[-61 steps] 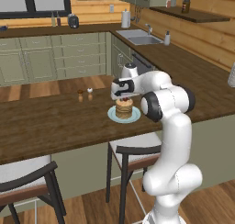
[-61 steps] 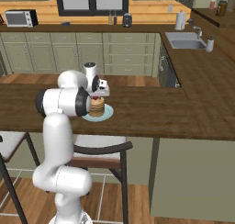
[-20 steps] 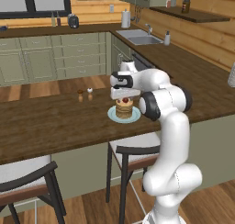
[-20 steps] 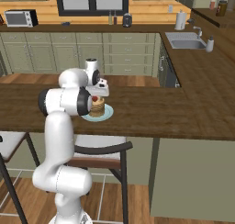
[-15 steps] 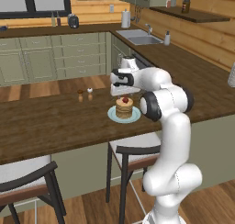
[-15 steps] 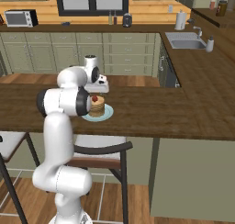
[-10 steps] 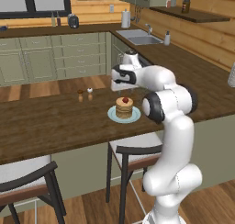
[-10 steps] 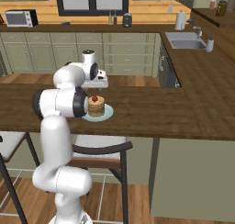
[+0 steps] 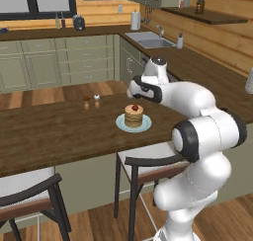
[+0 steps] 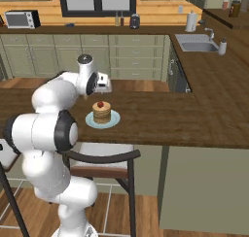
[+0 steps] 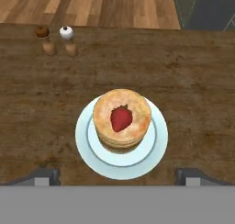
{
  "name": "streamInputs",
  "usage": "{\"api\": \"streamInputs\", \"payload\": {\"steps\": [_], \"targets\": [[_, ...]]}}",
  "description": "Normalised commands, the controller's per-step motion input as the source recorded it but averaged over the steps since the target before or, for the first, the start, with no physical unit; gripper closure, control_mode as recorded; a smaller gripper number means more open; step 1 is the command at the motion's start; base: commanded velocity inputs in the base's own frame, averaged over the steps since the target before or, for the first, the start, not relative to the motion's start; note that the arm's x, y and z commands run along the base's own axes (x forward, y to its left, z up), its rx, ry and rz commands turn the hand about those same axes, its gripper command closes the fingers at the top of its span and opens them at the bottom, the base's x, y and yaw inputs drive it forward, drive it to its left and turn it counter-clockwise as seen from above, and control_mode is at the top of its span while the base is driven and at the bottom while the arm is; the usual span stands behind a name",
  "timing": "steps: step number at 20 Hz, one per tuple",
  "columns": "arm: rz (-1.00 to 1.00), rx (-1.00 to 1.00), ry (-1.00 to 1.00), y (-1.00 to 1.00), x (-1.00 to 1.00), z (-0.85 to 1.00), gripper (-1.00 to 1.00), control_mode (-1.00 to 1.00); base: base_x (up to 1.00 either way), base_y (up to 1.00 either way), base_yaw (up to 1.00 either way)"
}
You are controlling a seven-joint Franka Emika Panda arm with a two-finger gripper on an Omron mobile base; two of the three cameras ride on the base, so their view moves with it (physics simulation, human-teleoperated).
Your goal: Take the strawberry from the fridge and place it on top of the pancake, located on the dining counter.
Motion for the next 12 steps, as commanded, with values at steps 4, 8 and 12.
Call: {"api": "streamInputs", "payload": {"steps": [4, 8, 12], "targets": [[0.00, 0.01, -0.04, 0.00, -1.00, 0.96, -1.00, -1.00, 0.00, 0.00, 0.00], [0.00, 0.00, 0.02, 0.27, -1.00, 0.52, -1.00, -1.00, 0.00, 0.00, 0.00], [-0.10, -0.12, 0.08, 0.71, -0.93, 0.28, -1.00, -1.00, 0.00, 0.00, 0.00]]}}
